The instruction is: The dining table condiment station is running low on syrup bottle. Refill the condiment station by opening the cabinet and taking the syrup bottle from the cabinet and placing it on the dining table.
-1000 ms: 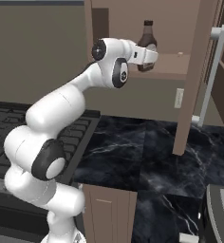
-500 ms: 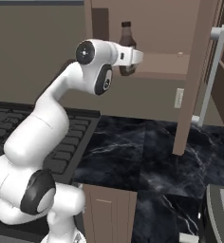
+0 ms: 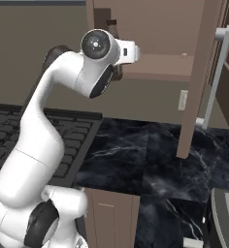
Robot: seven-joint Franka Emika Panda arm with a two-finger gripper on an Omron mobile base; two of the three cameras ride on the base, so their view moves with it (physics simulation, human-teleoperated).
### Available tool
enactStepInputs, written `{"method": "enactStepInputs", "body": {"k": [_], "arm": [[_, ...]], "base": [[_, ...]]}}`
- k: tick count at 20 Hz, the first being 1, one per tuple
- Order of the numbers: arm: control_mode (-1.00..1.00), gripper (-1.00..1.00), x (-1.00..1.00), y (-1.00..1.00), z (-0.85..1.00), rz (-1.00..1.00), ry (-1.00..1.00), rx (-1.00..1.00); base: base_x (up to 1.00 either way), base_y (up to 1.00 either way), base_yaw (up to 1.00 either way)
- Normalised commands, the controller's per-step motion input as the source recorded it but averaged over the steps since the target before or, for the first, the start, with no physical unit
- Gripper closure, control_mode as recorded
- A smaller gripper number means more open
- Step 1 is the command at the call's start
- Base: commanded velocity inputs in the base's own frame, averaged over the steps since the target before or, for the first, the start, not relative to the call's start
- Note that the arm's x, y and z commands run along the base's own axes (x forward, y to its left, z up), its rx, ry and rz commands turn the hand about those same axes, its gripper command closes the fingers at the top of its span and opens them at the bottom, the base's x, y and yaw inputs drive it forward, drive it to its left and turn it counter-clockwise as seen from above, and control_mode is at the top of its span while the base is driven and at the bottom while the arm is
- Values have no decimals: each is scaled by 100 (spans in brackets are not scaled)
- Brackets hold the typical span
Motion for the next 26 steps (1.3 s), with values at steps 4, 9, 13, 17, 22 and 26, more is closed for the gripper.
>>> {"method": "enactStepInputs", "body": {"k": [4,9,13,17,22,26], "arm": [[-100,100,-61,19,-18,30,4,0],[-100,100,-58,29,-25,28,0,0],[-100,100,-39,91,-34,26,0,-1],[-100,100,-15,100,-46,24,0,-8],[-100,100,0,99,-48,20,2,-10],[-100,100,0,67,-30,13,0,-4]], "base": [[0,0,0],[0,0,0],[0,0,0],[0,0,0],[0,0,0],[0,0,0]]}}
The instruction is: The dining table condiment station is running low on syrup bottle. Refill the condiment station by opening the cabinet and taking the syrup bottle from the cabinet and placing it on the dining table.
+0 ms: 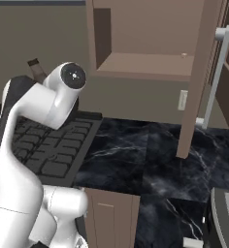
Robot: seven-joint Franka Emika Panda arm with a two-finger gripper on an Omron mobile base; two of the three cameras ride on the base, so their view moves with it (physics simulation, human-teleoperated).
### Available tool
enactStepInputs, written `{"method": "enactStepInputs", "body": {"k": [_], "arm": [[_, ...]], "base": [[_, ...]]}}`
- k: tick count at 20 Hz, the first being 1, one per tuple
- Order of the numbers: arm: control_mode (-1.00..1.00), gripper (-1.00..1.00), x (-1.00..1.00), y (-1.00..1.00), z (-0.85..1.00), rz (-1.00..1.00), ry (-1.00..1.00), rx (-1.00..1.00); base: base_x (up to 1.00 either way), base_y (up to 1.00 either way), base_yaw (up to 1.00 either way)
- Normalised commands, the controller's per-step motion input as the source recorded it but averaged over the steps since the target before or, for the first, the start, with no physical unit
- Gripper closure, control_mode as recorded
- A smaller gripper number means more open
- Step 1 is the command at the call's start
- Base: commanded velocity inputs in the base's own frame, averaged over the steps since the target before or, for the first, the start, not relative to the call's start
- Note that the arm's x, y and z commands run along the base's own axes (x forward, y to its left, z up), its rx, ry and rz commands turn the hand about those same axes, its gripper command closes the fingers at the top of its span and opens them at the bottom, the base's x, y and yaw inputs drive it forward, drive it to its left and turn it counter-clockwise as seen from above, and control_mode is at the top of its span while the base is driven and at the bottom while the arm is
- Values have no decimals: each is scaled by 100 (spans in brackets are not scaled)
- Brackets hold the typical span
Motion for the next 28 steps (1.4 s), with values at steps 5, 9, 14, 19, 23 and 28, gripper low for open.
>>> {"method": "enactStepInputs", "body": {"k": [5,9,14,19,23,28], "arm": [[100,100,0,0,0,0,0,0],[100,100,0,0,0,0,0,0],[100,100,0,0,0,0,0,0],[100,100,0,0,0,0,0,0],[100,100,0,0,0,0,0,0],[100,100,0,0,0,0,0,0]], "base": [[-4,74,18],[-18,97,34],[-29,89,58],[-41,68,64],[-47,52,64],[-45,22,70]]}}
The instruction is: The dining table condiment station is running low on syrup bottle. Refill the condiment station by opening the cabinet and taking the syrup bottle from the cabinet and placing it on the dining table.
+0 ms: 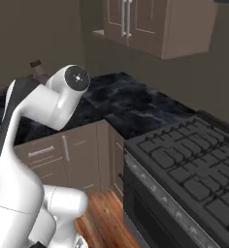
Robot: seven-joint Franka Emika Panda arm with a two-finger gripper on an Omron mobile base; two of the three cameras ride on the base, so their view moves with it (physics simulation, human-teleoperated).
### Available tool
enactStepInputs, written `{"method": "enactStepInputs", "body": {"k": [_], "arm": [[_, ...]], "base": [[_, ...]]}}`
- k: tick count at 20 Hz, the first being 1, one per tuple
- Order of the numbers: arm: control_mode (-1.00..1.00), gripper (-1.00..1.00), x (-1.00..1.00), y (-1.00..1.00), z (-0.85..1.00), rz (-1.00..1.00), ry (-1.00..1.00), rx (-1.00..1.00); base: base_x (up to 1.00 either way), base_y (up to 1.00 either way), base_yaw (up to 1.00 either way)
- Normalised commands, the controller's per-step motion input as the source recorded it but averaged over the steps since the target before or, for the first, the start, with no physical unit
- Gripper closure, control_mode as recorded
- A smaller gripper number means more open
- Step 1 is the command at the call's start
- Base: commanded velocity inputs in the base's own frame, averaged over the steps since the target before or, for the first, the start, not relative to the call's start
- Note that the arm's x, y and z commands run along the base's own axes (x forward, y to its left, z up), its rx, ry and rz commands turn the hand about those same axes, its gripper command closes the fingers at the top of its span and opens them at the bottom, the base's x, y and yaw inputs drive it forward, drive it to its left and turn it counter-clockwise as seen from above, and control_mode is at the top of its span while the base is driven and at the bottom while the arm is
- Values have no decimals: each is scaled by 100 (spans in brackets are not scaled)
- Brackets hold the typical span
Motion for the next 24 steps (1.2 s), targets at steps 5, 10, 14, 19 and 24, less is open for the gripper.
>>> {"method": "enactStepInputs", "body": {"k": [5,10,14,19,24], "arm": [[100,100,0,0,0,0,0,0],[100,100,0,0,0,0,0,0],[100,100,0,0,0,0,0,0],[100,100,0,0,0,0,0,0],[100,100,0,0,0,0,0,0]], "base": [[-39,21,74],[-11,47,69],[-12,74,53],[-2,100,37],[10,100,24]]}}
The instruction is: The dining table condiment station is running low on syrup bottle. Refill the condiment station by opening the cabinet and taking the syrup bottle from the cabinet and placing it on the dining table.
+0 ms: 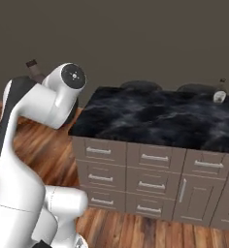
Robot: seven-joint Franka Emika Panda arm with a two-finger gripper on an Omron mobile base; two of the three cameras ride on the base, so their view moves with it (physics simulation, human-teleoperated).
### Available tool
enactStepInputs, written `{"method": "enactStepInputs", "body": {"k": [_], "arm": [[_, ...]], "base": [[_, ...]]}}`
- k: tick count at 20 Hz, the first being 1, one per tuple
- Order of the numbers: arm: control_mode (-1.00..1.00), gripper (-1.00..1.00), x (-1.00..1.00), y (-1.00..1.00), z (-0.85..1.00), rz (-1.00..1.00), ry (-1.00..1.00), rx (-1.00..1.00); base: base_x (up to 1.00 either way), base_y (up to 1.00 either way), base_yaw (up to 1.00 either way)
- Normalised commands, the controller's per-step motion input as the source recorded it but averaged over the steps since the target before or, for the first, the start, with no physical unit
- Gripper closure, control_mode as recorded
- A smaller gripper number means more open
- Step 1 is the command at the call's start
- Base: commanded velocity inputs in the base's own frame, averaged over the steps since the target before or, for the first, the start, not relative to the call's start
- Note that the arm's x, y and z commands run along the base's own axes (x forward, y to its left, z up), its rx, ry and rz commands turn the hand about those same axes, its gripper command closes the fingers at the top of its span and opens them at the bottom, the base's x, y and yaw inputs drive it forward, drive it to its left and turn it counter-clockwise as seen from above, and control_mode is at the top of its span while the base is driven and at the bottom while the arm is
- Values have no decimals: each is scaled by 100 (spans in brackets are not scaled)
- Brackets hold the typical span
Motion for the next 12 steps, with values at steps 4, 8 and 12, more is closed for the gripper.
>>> {"method": "enactStepInputs", "body": {"k": [4,8,12], "arm": [[100,100,0,0,0,0,0,0],[100,100,0,0,0,0,0,0],[100,100,0,0,0,0,0,0]], "base": [[71,100,9],[100,100,-2],[100,100,-11]]}}
